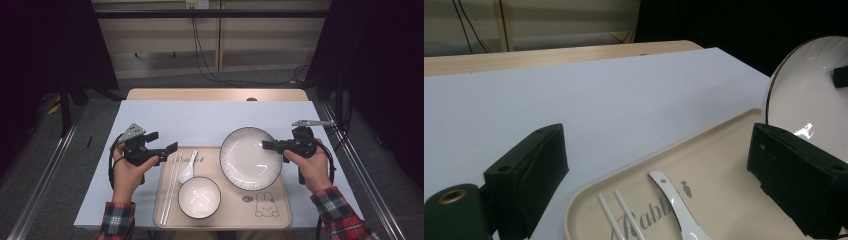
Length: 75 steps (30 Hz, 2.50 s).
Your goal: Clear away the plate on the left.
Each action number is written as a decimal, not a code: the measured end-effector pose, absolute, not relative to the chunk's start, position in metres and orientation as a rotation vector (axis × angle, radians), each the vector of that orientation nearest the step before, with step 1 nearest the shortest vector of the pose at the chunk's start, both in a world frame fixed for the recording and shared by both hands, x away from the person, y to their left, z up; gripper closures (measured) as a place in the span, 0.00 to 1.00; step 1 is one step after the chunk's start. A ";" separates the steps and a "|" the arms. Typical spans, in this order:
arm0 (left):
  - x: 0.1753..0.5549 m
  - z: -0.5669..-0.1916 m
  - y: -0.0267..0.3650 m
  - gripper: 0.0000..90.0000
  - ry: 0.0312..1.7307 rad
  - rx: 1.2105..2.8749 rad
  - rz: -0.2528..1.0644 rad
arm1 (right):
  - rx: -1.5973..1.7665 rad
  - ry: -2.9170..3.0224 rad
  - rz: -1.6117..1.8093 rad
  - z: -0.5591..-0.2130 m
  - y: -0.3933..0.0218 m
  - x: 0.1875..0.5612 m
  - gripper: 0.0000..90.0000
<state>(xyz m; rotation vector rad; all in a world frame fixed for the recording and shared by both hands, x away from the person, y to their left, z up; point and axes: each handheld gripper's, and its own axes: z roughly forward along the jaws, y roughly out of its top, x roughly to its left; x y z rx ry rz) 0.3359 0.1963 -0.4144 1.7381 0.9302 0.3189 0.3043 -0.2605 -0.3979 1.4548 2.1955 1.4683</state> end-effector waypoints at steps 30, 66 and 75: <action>0.339 -0.422 0.197 0.10 0.940 1.755 0.298 | 1.474 2.260 1.430 -0.418 -0.249 0.305 0.89; 0.335 -0.423 0.203 0.10 0.957 1.749 0.306 | 1.435 2.222 1.303 -0.434 -0.246 0.313 0.93; 0.331 -0.424 0.206 0.10 0.963 1.746 0.310 | 1.393 2.212 1.288 -0.435 -0.246 0.312 0.94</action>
